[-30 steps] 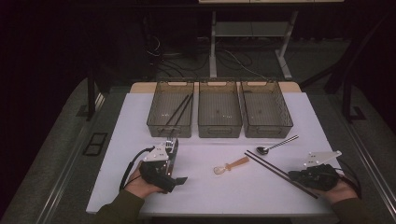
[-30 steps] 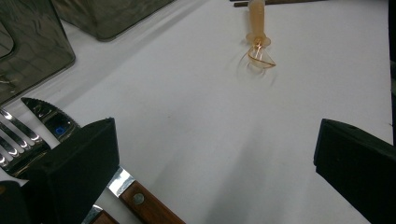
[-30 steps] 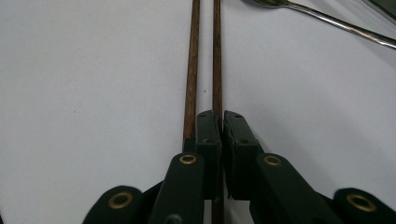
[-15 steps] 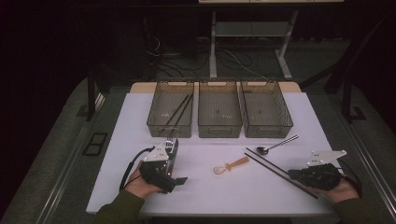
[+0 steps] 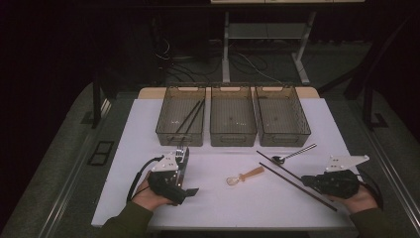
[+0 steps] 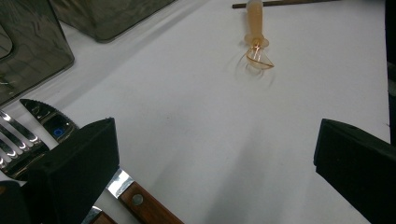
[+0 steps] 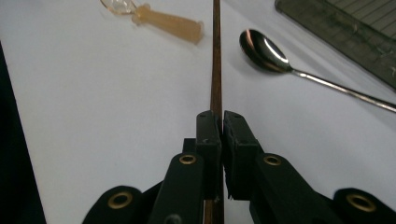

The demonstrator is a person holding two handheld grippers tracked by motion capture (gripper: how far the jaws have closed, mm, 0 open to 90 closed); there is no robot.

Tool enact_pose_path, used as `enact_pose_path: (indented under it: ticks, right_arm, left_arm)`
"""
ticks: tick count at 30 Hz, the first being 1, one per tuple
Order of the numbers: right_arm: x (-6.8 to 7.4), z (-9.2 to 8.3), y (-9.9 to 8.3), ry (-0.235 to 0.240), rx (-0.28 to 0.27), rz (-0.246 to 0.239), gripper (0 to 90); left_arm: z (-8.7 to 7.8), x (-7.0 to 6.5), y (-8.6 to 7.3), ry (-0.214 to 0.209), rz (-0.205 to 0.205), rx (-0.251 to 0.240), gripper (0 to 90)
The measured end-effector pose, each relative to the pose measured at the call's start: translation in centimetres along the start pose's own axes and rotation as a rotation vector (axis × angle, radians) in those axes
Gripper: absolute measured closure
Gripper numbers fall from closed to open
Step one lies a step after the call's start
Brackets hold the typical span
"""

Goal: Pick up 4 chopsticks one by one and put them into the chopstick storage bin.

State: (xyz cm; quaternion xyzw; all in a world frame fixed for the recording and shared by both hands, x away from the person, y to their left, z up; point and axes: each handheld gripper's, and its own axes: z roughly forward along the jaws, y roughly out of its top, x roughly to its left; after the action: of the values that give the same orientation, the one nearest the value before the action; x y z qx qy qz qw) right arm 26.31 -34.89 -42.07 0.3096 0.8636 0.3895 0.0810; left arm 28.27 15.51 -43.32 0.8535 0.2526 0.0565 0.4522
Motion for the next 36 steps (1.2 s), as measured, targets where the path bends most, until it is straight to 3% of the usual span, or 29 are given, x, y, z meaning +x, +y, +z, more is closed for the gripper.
enact_pose_path:
  ticks: [6, 36]
  right_arm:
    - [0.2, 0.4, 1.3, 0.014, -0.03, 0.02, 85.5]
    - [1.6, 3.5, 8.4, 0.036, -0.129, -0.017, 85.5]
  left_arm:
    - [-0.1, 0.0, 0.0, 0.002, 0.009, -0.002, 0.0]
    - [-0.1, 0.2, -0.3, -0.008, -0.009, -0.022, 0.0]
